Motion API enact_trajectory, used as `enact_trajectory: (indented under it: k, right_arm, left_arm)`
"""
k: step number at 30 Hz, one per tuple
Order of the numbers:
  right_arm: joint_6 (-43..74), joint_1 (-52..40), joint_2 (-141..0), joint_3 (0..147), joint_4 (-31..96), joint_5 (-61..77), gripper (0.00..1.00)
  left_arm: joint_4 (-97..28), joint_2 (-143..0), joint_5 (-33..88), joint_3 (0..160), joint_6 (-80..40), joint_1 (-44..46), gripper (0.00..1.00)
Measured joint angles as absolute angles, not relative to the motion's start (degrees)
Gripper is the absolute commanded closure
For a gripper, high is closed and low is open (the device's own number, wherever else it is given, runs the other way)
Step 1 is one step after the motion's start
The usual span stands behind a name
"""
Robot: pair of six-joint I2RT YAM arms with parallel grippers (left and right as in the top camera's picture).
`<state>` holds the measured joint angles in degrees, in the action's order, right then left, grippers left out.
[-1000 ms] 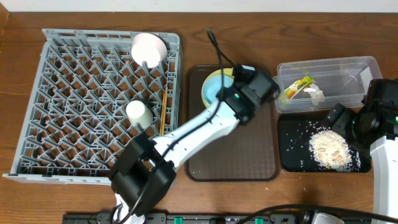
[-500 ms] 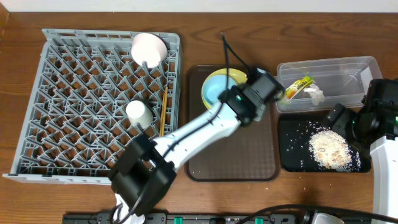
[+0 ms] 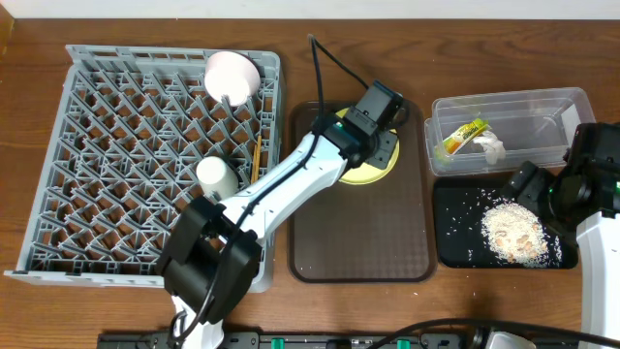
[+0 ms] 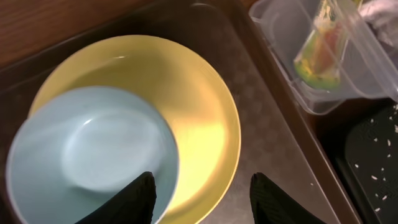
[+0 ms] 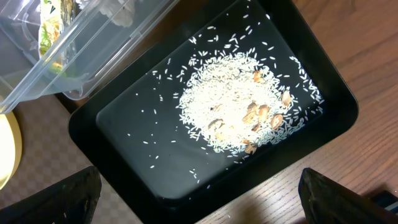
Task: Sort waste into correct bins and load items into the dishwasher
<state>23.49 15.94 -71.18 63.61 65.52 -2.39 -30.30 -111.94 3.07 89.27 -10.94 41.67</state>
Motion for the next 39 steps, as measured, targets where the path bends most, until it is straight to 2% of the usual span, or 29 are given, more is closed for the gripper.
enact_trajectory:
  k: [11,14,15,16,25,31,35,39]
  right_arm:
    - [23.5,15.9,-71.2,63.6,65.5,-2.4,0.01]
    - [23.5,15.9,-71.2,63.6,65.5,-2.4,0.01]
    - [23.5,15.9,-71.2,63.6,65.5,-2.4,0.01]
    - [23.5,15.9,-71.2,63.6,65.5,-2.4,0.01]
    - [23.5,15.9,-71.2,63.6,65.5,-2.4,0.01]
    - [23.5,15.9,-71.2,63.6,65.5,-2.4,0.01]
    - [23.5,15.9,-71.2,63.6,65.5,-2.4,0.01]
    - [23.5,15.9,-71.2,63.6,65.5,-2.4,0.01]
  left_arm:
    - [-29.7,-121.3,-0.7,89.3,-10.5,42.1,0.5]
    - [-29.6,-122.6,-1.3,89.3,-10.3,42.1,0.76]
    - [-29.6,-122.7,-1.4,89.3,-9.9,42.1,0.81]
    - [-29.6,-122.7,-1.6,89.3,-10.1,42.0,0.92]
    - [-29.7,-119.1,-2.4,89.3,-10.3,42.0,0.92]
    - [-31.0,-107.0,-0.7,89.2,-12.0,41.8,0.92]
    - [-31.0,-96.8,6.2,89.2,-13.2,39.3,0.92]
    - [-31.0,-89.4,18.7,89.3,-15.4,30.4,0.92]
